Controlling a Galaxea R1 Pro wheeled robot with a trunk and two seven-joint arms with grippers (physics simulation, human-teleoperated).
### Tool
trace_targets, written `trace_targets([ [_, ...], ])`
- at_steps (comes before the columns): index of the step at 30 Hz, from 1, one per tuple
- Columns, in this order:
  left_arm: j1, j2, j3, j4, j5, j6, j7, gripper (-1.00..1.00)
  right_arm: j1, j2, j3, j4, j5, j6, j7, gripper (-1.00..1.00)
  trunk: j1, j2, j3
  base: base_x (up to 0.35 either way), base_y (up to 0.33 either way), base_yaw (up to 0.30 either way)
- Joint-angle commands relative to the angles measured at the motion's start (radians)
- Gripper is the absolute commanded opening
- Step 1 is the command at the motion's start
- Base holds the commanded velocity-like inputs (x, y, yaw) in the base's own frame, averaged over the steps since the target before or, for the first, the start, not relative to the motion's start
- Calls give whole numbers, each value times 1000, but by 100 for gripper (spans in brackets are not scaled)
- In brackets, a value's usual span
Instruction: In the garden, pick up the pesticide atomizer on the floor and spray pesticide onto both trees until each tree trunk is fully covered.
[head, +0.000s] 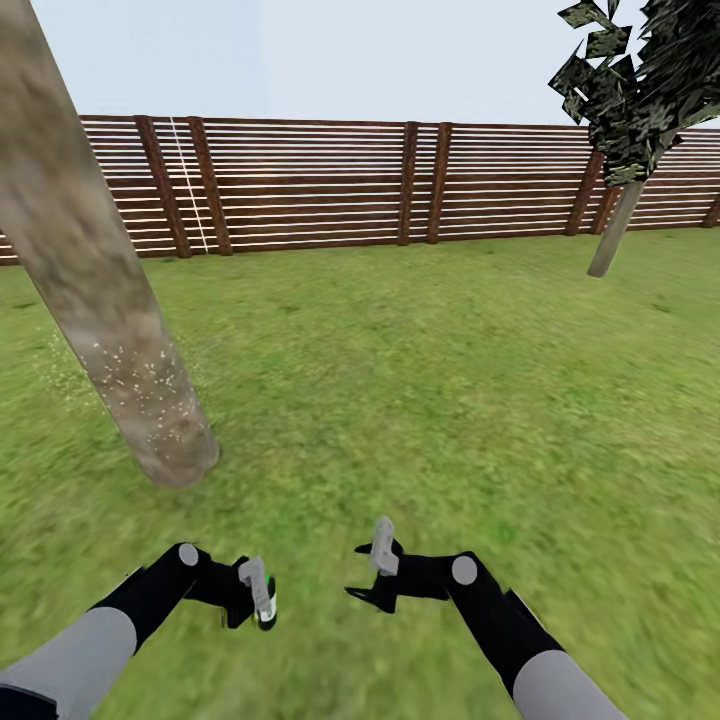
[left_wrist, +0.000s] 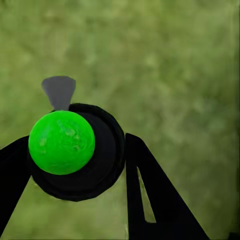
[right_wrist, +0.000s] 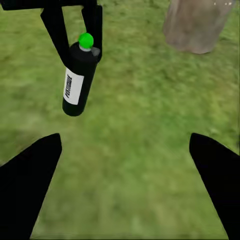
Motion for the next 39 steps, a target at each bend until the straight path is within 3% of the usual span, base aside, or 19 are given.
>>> trace_targets([
  [1,0,-12,-5,1,-4,1,-1,-100,0,0,0,0,0,0,0,-100,0,0,0,0,0,0],
  [4,-3,-47,-42,2,-6,10,-2,-100,0,3,1,0,-1,0,0,-100,0,0,0,0,0,0],
  [6,-3,-54,-62,2,-6,13,-2,-100,0,17,3,0,0,0,1,-100,0,0,0,0,0,0],
  [14,-9,-93,-79,-9,-7,12,-54,-100,0,26,35,5,4,0,0,-100,0,0,0,0,0,0],
  [18,-10,-128,-79,-12,-76,13,-56,-100,0,25,37,10,8,2,-3,-100,0,0,0,0,0,0],
  [23,-11,-144,-79,-38,-89,13,-63,-100,0,25,37,40,10,1,-3,-100,0,0,0,0,0,0],
  [28,-11,-155,-77,-76,-89,15,-123,-100,0,22,37,48,10,1,-3,-100,0,0,0,0,0,0],
  [39,-5,-178,-75,-77,-85,1,-128,-100,0,22,37,47,10,0,-3,-100,0,0,0,0,0,0],
])
